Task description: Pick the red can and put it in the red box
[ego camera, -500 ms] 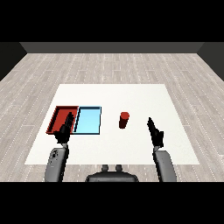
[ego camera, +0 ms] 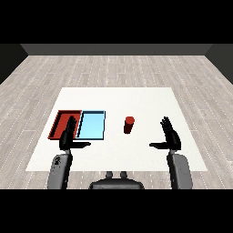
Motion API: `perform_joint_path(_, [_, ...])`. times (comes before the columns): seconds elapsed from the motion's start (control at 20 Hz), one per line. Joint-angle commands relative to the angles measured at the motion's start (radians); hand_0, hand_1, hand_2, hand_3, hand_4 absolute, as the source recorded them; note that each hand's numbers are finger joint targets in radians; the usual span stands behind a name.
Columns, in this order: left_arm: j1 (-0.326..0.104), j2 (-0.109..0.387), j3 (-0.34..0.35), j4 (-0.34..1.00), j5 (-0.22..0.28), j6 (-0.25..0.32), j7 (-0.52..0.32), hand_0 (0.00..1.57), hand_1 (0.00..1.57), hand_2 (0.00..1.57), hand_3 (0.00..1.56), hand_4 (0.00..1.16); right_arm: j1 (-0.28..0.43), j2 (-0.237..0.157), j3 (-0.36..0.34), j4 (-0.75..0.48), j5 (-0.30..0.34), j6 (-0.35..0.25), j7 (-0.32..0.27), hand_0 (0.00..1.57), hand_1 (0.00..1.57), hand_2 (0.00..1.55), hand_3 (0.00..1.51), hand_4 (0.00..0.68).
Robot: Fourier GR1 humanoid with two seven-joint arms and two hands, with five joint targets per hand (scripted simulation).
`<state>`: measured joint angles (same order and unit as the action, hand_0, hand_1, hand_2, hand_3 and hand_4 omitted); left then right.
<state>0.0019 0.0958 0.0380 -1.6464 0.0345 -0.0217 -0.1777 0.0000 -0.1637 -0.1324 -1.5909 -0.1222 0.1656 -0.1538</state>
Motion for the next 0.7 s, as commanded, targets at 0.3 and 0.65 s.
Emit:
perform_joint_path(0.3, [0.011,-0.027,0.023,0.138,0.0,-0.058,-0.353,0.0,0.0,0.0,0.0,0.0,-0.027,-0.054,-0.115,0.136,-0.104,0.151,-0.224,0.0,0.0,0.0,0.0,0.0])
perform_joint_path(0.65, [-0.047,-0.008,0.06,0.064,0.043,-0.056,-0.217,0.0,0.0,0.0,0.0,0.0,-0.041,-0.031,-0.107,0.11,-0.071,0.119,-0.2,0.0,0.0,0.0,0.0,0.0])
